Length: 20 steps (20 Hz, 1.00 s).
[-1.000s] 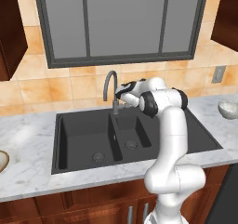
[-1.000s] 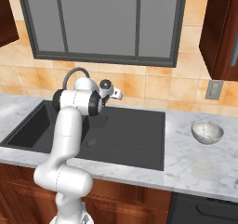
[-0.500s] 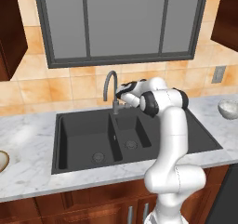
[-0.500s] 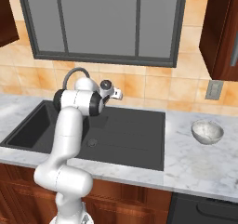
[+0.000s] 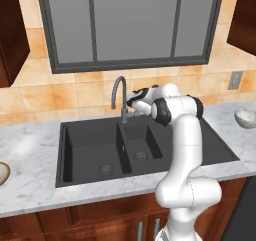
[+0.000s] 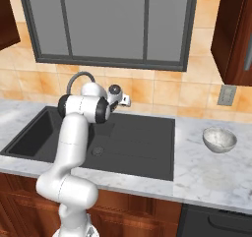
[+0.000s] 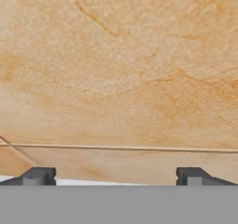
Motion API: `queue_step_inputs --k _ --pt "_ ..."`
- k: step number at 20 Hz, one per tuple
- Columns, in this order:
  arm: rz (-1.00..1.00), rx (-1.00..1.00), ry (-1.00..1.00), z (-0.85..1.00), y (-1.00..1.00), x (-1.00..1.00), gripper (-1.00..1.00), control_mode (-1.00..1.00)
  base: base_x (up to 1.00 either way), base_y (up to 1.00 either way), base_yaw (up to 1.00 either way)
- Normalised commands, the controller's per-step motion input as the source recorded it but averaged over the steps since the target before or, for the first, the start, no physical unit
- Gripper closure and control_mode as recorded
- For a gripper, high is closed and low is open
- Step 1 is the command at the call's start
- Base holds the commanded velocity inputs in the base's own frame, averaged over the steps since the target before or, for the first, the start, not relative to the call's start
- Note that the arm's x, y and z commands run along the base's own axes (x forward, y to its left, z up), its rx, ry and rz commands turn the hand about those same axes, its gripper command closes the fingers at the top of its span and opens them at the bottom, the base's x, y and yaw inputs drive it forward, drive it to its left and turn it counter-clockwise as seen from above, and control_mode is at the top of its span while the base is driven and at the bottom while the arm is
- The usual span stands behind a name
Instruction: Rinse each bowl for a few seconds and place them down in the sink or on the counter.
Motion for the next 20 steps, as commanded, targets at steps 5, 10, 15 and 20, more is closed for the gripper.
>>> queue_step_inputs --k 5,10,15,20 --pt "0.03 -0.16 0.1 -1.0 -0.35 0.01 -1.0 -1.0 0.0 0.0 0.0" --pt "0.01 -0.15 0.08 -1.0 -0.44 -0.23 -1.0 -1.0 0.0 0.0 0.0" --pt "0.01 -0.01 0.12 -1.0 -0.97 -0.52 -1.0 -1.0 0.0 0.0 0.0" --pt "0.0 0.0 0.06 -1.0 -1.0 -0.57 -1.0 -1.0 0.0 0.0 0.0"
